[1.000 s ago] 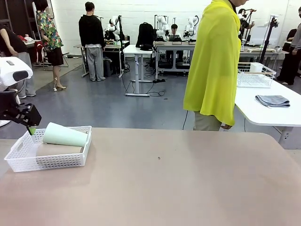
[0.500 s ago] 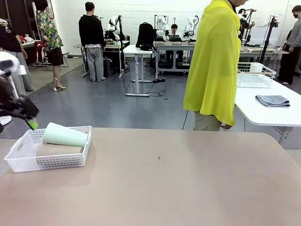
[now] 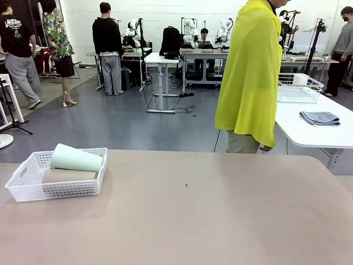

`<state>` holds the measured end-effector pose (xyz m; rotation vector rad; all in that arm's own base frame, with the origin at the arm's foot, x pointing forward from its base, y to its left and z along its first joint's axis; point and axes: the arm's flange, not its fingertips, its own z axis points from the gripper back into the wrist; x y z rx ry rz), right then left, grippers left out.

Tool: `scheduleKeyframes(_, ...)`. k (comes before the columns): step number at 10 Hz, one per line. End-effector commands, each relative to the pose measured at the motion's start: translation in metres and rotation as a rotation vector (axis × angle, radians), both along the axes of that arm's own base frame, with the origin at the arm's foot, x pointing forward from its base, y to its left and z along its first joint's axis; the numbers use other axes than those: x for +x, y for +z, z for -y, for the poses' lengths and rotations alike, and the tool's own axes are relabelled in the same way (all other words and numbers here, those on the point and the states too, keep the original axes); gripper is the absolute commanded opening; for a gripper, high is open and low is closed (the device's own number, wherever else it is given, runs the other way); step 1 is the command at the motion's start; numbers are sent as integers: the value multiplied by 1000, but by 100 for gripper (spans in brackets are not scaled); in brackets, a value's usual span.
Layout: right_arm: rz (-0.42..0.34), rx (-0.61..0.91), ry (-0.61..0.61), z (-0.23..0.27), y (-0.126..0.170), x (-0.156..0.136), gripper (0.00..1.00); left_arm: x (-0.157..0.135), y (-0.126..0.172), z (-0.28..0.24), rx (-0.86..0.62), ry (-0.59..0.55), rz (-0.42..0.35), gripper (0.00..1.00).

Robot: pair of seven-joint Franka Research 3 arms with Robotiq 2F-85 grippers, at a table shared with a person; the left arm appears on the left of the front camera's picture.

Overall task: Clean and organize the cups into the basket.
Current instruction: Move the Organizing basket back to the left side of the table.

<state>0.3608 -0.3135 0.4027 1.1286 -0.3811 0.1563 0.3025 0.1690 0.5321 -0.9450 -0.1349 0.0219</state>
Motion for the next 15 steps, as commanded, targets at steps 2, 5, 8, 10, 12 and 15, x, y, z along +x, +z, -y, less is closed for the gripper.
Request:
scheduleKeyframes(2,5,4,4,-1,0,0,100,-16,-4,-70,-355,-78,-109,100)
scheduleKeyframes(5,5,4,4,-1,0,0,100,-37,-20,-117,-409,29,-81,100)
scheduleKeyframes(8,5,4,4,-1,0,0,100,-48,-28,-118,-416,35,-104,100)
scheduleKeyframes(10,5,4,4,-1,0,0,100,-48,-28,-118,-416,35,-104,100)
scheduleKeyframes(12,5,4,4,-1,0,0,100,-48,-28,-118,-416,35,-104,100)
scheduleKeyframes(15,5,4,4,-1,0,0,100,-48,-28,-118,-416,35,-104,100)
